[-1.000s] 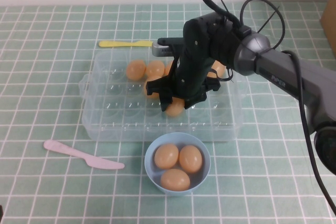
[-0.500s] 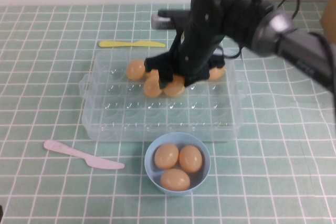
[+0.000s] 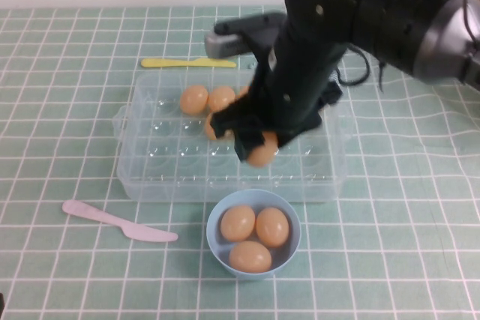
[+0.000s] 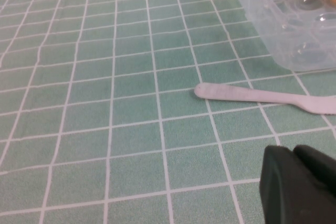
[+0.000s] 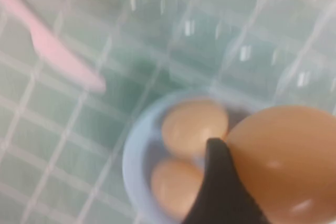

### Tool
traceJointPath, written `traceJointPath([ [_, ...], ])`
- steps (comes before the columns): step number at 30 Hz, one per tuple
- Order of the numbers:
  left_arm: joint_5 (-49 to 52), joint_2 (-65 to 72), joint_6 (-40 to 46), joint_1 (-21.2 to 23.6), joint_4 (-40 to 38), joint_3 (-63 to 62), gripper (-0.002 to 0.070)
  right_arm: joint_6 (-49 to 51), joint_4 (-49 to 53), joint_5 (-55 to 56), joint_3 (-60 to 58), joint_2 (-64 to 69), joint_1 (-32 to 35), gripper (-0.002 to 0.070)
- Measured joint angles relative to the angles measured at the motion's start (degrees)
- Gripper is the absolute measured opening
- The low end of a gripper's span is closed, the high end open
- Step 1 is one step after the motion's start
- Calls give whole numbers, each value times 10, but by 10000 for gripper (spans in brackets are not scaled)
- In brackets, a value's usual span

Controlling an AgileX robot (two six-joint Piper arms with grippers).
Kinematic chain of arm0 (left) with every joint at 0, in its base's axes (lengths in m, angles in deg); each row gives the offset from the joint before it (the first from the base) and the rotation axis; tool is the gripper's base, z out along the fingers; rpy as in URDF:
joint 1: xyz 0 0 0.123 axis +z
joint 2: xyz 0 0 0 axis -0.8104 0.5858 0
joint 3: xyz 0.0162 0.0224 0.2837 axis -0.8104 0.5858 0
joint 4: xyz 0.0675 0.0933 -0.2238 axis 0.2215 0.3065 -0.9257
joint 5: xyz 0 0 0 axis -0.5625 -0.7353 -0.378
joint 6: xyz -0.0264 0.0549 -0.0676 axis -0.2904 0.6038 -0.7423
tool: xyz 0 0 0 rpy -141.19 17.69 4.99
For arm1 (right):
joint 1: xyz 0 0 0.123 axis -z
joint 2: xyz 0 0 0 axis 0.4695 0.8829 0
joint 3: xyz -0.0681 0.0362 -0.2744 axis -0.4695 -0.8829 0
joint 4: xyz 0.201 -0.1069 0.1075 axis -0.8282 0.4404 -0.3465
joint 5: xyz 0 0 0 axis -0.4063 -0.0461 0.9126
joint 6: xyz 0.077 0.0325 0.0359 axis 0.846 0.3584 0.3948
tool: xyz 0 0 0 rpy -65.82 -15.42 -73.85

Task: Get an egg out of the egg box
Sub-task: Place the egg in the bowl

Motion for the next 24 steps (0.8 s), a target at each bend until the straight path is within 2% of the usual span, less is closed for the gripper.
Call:
traceJointPath([
  [10, 0, 0, 0, 0, 0, 0, -4, -4, -34, 2, -188, -90, -24, 387],
  [24, 0, 0, 0, 0, 0, 0, -3, -4, -71, 48, -200, -46, -25, 386],
])
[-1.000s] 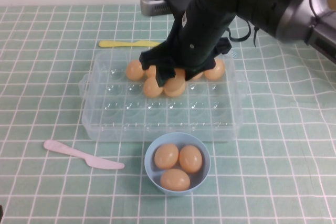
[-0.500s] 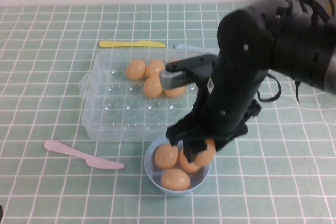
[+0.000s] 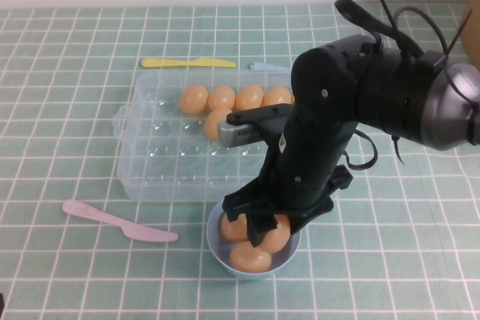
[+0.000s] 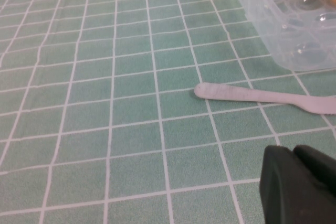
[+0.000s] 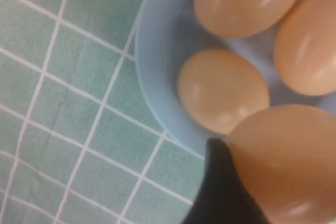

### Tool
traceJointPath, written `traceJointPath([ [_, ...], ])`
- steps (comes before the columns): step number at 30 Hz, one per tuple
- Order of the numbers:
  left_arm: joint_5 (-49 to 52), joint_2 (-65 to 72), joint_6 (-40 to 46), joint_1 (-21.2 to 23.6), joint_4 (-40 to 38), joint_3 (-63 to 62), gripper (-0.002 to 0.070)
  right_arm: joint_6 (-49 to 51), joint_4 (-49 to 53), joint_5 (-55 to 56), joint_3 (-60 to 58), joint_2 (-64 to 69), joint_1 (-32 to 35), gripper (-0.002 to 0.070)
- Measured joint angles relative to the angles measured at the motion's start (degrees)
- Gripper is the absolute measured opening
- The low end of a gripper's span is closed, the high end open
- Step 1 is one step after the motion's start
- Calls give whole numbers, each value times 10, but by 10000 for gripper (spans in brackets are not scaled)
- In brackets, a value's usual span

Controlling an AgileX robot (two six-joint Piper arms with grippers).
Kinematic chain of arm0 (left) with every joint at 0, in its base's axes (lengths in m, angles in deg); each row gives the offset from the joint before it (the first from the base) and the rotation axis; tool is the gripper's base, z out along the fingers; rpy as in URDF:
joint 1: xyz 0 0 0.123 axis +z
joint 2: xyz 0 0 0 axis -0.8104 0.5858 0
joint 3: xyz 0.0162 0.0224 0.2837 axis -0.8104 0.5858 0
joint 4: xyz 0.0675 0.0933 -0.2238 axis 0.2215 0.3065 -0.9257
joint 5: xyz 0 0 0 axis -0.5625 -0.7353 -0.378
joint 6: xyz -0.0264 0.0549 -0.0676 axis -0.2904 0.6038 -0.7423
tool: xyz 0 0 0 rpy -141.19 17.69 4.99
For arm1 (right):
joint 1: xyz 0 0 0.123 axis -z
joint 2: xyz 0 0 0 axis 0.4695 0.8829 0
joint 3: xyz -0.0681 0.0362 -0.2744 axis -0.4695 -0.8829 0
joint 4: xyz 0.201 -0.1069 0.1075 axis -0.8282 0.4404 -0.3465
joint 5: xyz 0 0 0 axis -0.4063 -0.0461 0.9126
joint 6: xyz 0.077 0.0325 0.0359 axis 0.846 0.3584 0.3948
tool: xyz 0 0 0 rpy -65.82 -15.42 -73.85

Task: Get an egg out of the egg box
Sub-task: Place the egg in the bowl

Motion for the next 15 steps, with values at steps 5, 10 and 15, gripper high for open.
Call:
traceJointPath([
  [5, 0, 0, 0, 0, 0, 0, -4, 6, -8, 5, 0, 14, 9, 386],
  [10, 0, 0, 0, 0, 0, 0, -4, 12, -11, 5, -1, 22, 14, 386],
  [15, 0, 0, 0, 0, 0, 0, -4, 13, -12, 5, -1, 23, 14, 386],
])
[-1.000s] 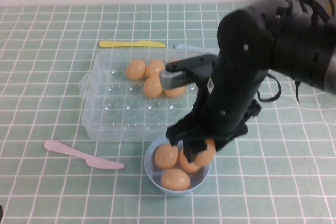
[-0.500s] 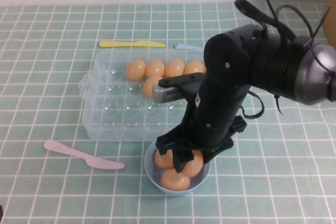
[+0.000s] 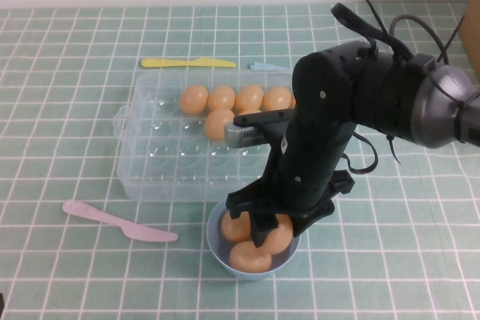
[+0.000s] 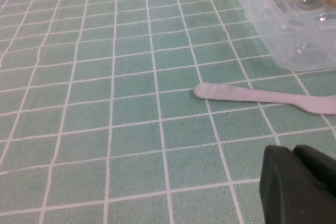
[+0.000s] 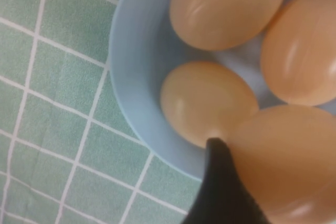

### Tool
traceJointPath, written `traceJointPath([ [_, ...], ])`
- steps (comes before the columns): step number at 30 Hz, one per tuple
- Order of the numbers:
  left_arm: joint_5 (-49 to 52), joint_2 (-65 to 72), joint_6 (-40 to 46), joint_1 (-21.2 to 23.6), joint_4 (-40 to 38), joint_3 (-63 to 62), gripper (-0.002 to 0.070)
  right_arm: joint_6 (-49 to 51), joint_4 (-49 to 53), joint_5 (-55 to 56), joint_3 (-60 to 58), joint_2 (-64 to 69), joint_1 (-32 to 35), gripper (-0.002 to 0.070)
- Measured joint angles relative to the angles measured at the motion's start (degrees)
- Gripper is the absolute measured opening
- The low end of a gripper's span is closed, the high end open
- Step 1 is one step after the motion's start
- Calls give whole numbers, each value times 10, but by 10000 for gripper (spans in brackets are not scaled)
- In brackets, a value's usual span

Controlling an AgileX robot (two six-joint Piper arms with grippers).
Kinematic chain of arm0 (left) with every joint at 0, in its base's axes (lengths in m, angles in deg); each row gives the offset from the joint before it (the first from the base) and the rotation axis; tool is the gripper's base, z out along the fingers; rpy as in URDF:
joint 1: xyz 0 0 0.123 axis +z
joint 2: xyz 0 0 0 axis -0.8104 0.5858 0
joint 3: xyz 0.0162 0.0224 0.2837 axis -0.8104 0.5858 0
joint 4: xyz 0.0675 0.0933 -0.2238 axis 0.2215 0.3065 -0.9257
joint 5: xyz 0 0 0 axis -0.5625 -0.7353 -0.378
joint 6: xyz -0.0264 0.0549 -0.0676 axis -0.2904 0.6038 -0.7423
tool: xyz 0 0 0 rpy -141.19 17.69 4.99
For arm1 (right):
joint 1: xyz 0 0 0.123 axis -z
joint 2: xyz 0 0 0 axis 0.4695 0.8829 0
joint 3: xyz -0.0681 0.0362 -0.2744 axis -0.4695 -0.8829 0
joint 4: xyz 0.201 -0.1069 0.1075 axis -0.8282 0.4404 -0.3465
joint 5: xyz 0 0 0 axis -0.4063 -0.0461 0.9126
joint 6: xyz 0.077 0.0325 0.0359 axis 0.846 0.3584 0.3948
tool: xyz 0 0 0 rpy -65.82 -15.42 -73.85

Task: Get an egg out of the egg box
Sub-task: Place the egg in the bowl

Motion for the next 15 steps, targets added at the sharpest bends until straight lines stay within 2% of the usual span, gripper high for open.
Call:
traceJointPath([
  [9, 0, 0, 0, 0, 0, 0, -4, 0, 0, 0, 0, 13, 2, 393],
  [15, 0, 0, 0, 0, 0, 0, -4, 0, 0, 0, 0, 13, 2, 431],
])
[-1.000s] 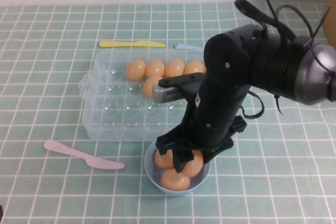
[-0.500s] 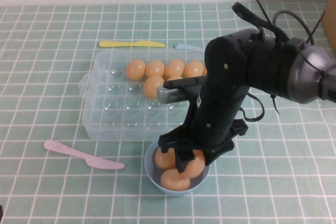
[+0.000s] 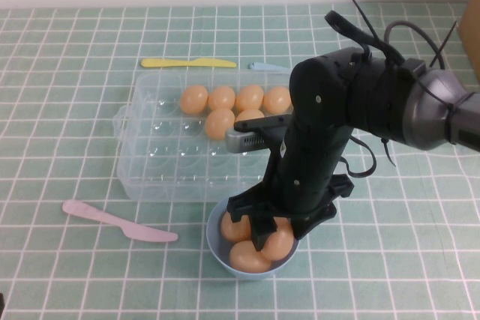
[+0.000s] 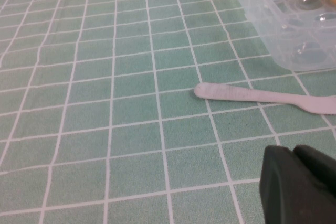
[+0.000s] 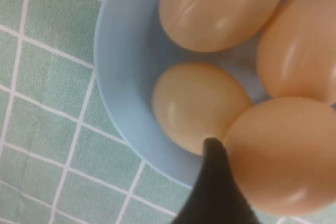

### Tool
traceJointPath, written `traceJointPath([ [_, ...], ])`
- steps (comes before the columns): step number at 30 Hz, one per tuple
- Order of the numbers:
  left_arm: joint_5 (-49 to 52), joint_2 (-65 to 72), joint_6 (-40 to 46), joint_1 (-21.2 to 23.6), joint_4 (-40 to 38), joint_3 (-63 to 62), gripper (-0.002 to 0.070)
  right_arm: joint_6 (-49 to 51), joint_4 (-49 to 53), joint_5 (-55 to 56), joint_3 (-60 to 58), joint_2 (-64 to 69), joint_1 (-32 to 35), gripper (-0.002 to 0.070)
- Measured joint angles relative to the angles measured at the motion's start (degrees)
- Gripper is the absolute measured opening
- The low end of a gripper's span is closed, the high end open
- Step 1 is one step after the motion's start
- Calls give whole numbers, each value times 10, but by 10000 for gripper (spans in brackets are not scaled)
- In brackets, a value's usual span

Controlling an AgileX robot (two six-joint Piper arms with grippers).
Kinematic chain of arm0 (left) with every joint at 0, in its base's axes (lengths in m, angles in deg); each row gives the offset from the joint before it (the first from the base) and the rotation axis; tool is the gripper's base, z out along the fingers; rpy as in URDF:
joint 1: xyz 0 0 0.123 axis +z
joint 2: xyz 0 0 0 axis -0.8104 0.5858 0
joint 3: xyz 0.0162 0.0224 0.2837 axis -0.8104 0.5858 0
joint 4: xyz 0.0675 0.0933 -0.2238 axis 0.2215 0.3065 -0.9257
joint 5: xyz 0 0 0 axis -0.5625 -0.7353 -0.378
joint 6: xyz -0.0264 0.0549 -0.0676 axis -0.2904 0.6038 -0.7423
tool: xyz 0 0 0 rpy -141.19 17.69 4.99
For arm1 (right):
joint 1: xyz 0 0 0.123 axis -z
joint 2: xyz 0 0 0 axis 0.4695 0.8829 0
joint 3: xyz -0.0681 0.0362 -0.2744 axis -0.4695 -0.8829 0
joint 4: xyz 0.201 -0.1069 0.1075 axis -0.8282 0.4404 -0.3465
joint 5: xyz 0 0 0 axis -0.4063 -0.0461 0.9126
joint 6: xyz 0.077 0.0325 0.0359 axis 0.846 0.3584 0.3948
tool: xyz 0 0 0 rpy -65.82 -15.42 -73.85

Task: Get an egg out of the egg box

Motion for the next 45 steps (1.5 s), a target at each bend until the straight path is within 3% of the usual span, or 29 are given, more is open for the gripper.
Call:
traceJointPath([
  [19, 0, 0, 0, 0, 0, 0, -4, 0, 21, -22, 0, -75, 0, 440],
  [22, 0, 0, 0, 0, 0, 0, -4, 0, 22, -33, -3, -113, 0, 380],
  [29, 0, 0, 0, 0, 0, 0, -4, 0, 25, -32, -90, -231, 0, 67],
  [31, 0, 0, 0, 0, 0, 0, -4, 0, 32, -34, -120, -267, 0, 22],
  [45, 0, 0, 0, 0, 0, 0, -4, -56, 134, -55, -289, -540, 0, -15],
])
